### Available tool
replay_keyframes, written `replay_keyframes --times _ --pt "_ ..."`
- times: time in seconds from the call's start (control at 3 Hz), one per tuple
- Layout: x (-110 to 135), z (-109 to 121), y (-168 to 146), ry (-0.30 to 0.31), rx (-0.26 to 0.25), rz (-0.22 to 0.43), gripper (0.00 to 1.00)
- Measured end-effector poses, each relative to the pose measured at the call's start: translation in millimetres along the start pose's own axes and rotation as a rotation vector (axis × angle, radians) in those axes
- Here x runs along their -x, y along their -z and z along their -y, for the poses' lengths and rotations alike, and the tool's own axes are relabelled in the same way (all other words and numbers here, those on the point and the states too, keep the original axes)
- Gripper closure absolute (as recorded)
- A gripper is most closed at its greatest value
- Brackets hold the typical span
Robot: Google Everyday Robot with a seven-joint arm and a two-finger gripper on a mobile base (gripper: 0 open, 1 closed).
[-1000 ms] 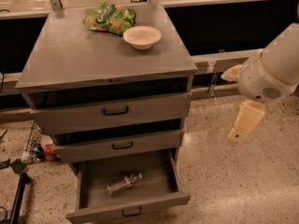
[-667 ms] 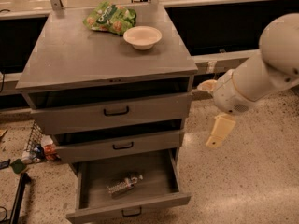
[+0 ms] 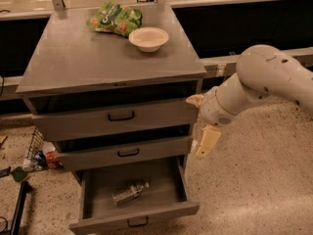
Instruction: Pick water bottle from bottom drawer and place on counter
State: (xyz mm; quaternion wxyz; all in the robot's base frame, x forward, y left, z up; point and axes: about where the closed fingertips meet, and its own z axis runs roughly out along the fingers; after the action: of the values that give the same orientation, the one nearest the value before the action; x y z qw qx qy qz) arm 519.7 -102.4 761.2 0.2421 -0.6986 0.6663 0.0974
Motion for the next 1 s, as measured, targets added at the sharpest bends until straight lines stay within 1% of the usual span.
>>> replay_keyframes --times 0.33,0.67,1.0 --pt "0.5 -6.9 -48.0 -0.022 0.022 0.059 0.0" --pt "5.7 -16.0 -142.8 -0.034 0.056 0.187 0.0" --pt "3.4 -36.8 -267.0 -0.022 0.131 0.276 0.0"
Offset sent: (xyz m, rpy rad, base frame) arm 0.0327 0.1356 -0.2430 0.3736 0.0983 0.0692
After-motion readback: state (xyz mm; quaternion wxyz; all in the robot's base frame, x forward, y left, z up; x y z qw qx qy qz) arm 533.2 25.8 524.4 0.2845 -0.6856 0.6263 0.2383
